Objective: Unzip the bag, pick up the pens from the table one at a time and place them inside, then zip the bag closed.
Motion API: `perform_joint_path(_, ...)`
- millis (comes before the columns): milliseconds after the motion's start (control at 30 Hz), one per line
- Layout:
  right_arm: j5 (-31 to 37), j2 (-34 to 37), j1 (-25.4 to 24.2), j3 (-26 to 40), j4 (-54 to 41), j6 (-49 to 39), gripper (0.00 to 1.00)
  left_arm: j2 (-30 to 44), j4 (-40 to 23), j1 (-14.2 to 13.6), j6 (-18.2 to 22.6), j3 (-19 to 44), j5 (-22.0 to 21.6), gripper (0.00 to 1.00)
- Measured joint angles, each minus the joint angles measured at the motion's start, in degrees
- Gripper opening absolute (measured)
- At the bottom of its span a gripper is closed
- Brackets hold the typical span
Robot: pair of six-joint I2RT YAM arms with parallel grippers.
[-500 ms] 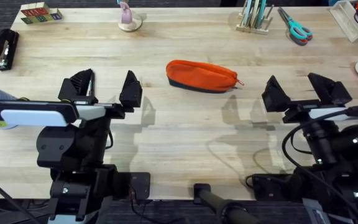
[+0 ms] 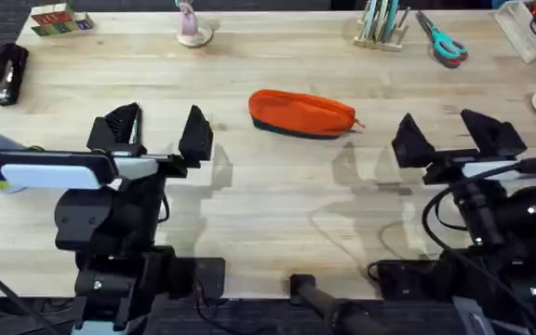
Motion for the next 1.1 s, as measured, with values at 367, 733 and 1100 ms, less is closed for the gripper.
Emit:
perform_joint_path(367,1.3,0.11,0.02,2.83,-5.46,-0.16,0.996,0.27,-2.84,0.01,0.2,3.05,-2.47,0.993)
perform_joint_path(733,4.57,14.27,0.0,23.48,-17.3,-1.33,0.995,17.64,-8.75,-0.01,0.39,22.62,-4.51,0.993)
perform_joint_path(1100,2.51,42.31,0.0,50.78,-28.07,-1.75,0.996,45.83,-28.45,-0.01,6.68,50.01,3.26,0.993)
